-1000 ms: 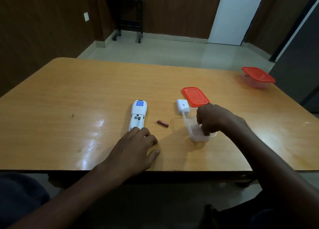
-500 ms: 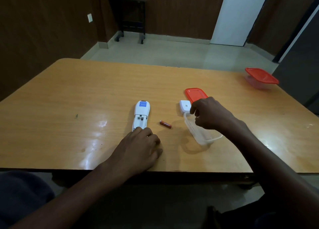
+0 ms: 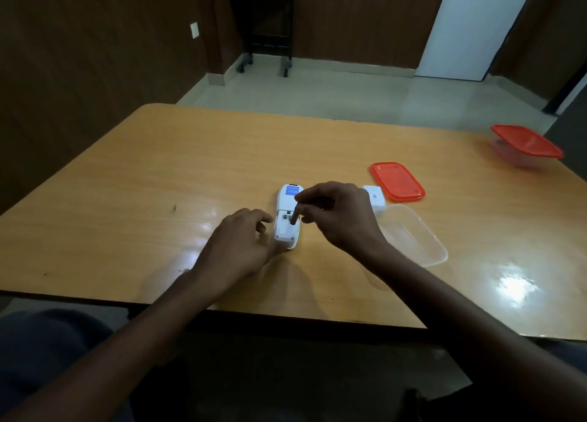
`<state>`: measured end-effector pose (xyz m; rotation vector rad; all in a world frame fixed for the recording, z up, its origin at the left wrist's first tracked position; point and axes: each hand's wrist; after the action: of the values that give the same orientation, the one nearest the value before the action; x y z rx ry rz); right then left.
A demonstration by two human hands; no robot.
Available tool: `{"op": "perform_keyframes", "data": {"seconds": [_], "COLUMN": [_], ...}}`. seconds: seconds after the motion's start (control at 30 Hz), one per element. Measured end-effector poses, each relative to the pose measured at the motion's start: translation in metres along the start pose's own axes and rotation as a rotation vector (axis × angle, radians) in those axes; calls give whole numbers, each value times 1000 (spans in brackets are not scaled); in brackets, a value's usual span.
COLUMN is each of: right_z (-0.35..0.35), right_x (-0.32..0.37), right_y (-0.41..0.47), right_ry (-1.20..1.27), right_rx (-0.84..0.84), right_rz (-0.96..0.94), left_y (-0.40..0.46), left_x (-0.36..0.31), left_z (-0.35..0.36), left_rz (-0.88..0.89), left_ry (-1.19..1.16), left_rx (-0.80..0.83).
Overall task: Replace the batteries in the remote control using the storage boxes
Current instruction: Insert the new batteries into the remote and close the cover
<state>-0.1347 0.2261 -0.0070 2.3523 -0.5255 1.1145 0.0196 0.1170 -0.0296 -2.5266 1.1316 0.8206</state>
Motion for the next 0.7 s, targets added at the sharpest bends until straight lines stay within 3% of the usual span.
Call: {"op": "perform_keyframes", "data": {"seconds": [0.1,0.2,0.27,0.43,0.7], "right_z": [11,14,14,12,12], "right_x": [-5,-11,-12,-14,-8], "right_y": [2,4,4,6,10], "right_ry": [-117,-387,-515,-533,-533], "right_rx": [-5,132,244,346,362], "right_rz": [-172,-496,-594,-587,-468], "left_y": [2,1,2,5,5], "left_x": [3,2,3,3,1], "left_z": [1,2,4,5,5], "left_rz": [32,70,92,91,61], "left_ry": [-1,-20,-15,-3,-22], "left_rx": [14,12,-3,6,-5]}}
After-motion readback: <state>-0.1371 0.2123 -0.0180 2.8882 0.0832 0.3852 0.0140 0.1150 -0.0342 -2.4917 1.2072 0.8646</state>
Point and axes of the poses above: each hand's wrist, its own y-axis towards the middle knuckle, its own z-axis out of the palm, x = y × z, and after that the axes turned 5 degrees about x, right-handed
